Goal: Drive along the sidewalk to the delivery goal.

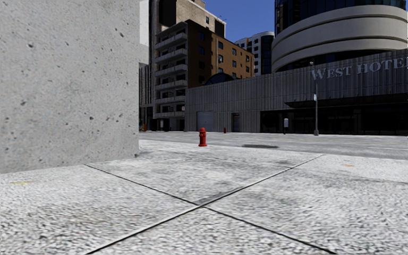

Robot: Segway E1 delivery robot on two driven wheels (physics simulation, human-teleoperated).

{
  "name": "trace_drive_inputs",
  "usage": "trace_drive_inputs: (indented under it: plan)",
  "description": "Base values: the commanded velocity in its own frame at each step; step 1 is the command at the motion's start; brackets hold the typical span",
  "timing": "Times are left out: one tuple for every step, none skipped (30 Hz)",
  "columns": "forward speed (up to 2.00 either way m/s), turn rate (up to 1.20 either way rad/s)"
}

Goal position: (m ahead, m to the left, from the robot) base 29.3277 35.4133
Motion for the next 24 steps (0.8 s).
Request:
trace_drive_inputs:
  plan:
    - [2.0, 0.0]
    - [2.0, 0.0]
    - [2.0, 0.0]
    - [2.0, 0.0]
    - [2.0, 0.0]
    - [2.0, 0.0]
    - [2.0, 0.0]
    - [2.0, 0.0]
    - [2.0, 0.0]
    - [2.0, 0.0]
    - [2.0, 0.0]
    - [2.0, 0.0]
    - [2.0, 0.0]
    - [2.0, 0.0]
    - [2.0, 0.0]
    - [2.0, 0.0]
    - [2.0, 0.0]
    - [2.0, 0.0]
    - [2.0, 0.0]
    - [2.0, 0.0]
    - [2.0, 0.0]
    - [2.0, 0.0]
    - [2.0, 0.0]
    - [2.0, 0.0]
